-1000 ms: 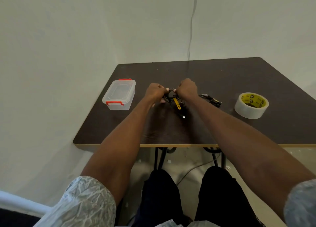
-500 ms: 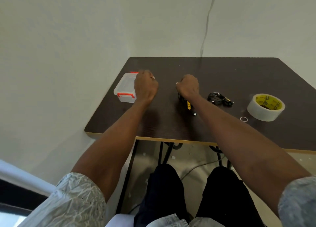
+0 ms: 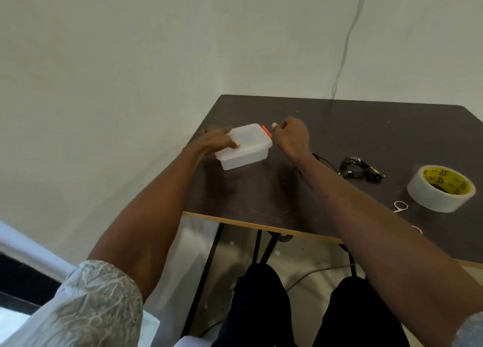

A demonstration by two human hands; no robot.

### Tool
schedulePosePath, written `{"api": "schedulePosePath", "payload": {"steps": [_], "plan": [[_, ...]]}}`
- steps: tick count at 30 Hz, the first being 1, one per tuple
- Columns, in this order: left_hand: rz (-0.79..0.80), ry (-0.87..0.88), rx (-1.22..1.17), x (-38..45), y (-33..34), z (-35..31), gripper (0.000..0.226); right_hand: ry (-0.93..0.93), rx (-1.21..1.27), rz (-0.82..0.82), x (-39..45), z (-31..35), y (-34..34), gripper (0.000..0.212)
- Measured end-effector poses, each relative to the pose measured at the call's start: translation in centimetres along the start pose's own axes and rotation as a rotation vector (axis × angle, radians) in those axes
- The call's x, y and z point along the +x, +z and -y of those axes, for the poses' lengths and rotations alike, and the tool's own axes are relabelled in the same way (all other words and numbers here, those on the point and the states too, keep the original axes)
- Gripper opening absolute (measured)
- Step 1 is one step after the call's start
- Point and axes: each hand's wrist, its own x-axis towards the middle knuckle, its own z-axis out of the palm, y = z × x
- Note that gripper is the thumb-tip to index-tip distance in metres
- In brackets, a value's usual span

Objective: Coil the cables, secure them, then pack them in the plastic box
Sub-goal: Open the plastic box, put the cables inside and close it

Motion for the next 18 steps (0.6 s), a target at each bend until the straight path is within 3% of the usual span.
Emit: {"api": "schedulePosePath", "payload": {"steps": [2,4,6,9,13,16,18], "plan": [[0.005,0.073,-0.037,0.5,-0.2,-0.1,0.071,0.062,0.028,0.059,-0.2,-0.1,-0.9,0.042],[-0.146,0.097,-0.131,0.5,0.6,-0.1,0.081,0.095,-0.007,0.142,-0.2,-0.8,-1.2,0.046],[-0.271,0.080,-0.267,0.1,1.7,-0.3,0.092,0.100,-0.019,0.168,-0.3,-1.5,-1.0,0.040],[-0.297,0.100,-0.434,-0.2,2.8,-0.4,0.093,0.106,-0.013,0.129,-0.3,-1.8,-0.7,0.028],[-0.310,0.129,-0.614,0.0,4.0,0.3,0.067,0.158,0.006,0.076,-0.3,-1.1,-0.7,0.035],[-0.492,0.045,-0.696,-0.1,4.7,0.2,0.011,0.154,-0.011,0.059,0.2,-0.8,-0.4,0.037],[-0.542,0.018,-0.736,0.1,4.7,0.0,0.020,0.133,-0.008,0.056,0.5,-0.4,-0.1,0.037]]}}
